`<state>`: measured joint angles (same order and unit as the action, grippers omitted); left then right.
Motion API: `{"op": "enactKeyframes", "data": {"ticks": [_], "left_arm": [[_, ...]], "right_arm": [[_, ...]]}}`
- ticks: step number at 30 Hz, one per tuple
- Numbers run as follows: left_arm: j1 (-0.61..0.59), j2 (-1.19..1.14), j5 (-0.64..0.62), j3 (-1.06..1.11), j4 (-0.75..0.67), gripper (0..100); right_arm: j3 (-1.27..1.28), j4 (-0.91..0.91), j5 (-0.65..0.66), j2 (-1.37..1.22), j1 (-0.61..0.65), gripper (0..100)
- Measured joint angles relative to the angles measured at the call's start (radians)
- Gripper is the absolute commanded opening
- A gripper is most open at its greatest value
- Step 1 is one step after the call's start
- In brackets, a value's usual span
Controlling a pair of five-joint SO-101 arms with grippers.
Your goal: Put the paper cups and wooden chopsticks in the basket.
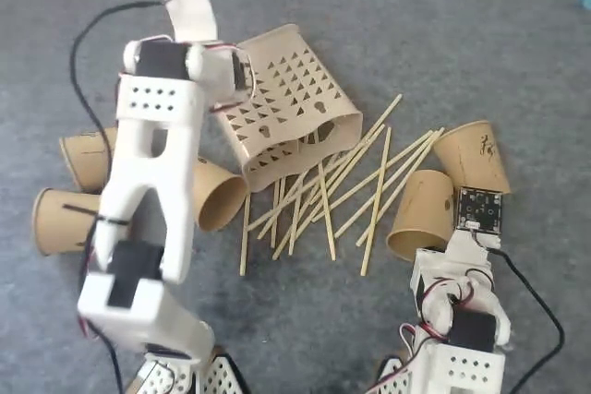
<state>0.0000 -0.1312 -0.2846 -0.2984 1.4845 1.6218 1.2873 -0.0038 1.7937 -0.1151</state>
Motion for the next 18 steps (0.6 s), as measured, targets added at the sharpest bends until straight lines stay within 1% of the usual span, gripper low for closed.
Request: {"op": "enactKeyframes", "data": {"ticks": [2,4,7,9,13,18], "left_arm": [[0.006,0.061,0.031,0.026,0.049,19],[0.012,0.121,0.057,0.091,0.068,19],[0.034,0.216,0.140,0.242,0.066,17],[0.035,0.292,0.181,0.361,0.037,18],[0.031,0.489,0.247,0.628,-0.104,18],[0.031,0.764,0.281,1.031,-0.367,23]], "right_arm": [[0.000,0.000,0.000,0.000,0.000,1.7],[0.000,0.000,0.000,0.000,0.000,1.7],[0.000,0.000,0.000,0.000,0.003,1.7],[0.000,0.000,0.000,0.000,0.003,1.7],[0.000,0.000,0.000,0.000,0.003,1.7],[0.000,0.000,0.000,0.000,0.003,1.7]]}}
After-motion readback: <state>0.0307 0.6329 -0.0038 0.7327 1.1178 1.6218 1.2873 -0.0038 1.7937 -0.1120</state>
